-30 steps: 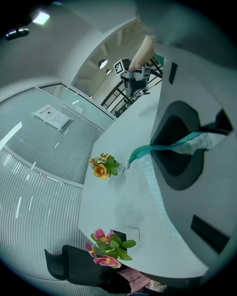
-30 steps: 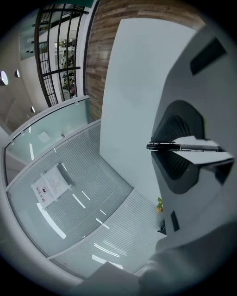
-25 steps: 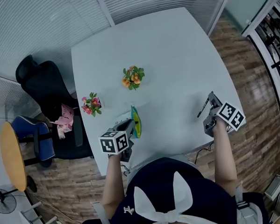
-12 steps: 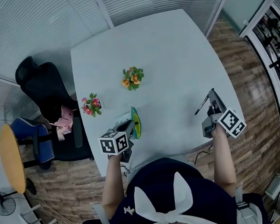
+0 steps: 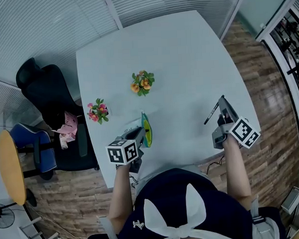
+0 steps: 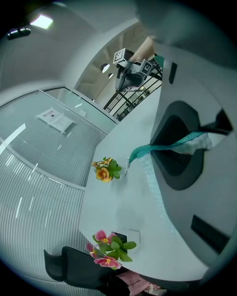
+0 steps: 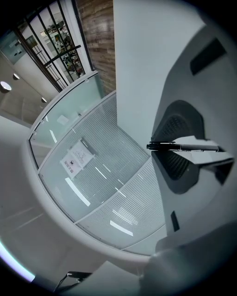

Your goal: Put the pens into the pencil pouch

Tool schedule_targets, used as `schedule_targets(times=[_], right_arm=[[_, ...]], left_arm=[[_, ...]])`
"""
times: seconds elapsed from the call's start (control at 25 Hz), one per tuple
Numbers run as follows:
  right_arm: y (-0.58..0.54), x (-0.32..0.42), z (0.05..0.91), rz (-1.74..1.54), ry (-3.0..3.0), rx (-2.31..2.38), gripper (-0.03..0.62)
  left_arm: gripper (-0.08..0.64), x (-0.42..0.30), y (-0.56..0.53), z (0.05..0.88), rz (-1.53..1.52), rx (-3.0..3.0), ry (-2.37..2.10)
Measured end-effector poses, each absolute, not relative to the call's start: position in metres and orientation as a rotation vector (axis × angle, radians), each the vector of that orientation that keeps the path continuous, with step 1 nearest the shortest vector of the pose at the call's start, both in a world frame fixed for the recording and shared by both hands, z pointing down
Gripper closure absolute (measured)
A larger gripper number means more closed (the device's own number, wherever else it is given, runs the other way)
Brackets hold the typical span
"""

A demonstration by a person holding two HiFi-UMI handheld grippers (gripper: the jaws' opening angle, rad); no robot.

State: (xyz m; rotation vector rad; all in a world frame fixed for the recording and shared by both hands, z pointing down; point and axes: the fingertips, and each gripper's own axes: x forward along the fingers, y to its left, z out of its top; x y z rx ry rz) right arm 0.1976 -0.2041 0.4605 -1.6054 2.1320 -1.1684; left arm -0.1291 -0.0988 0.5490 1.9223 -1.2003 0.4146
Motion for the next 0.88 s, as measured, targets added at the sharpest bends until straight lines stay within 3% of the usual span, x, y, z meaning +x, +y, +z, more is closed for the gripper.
schedule_targets(times=[0.88], right_arm=[[-0.193, 0.127, 0.46, -1.243, 2.266, -1.413, 0.526]], left_arm=[[0.514, -0.113, -0.089, 0.547, 0.397, 1.934, -1.163]])
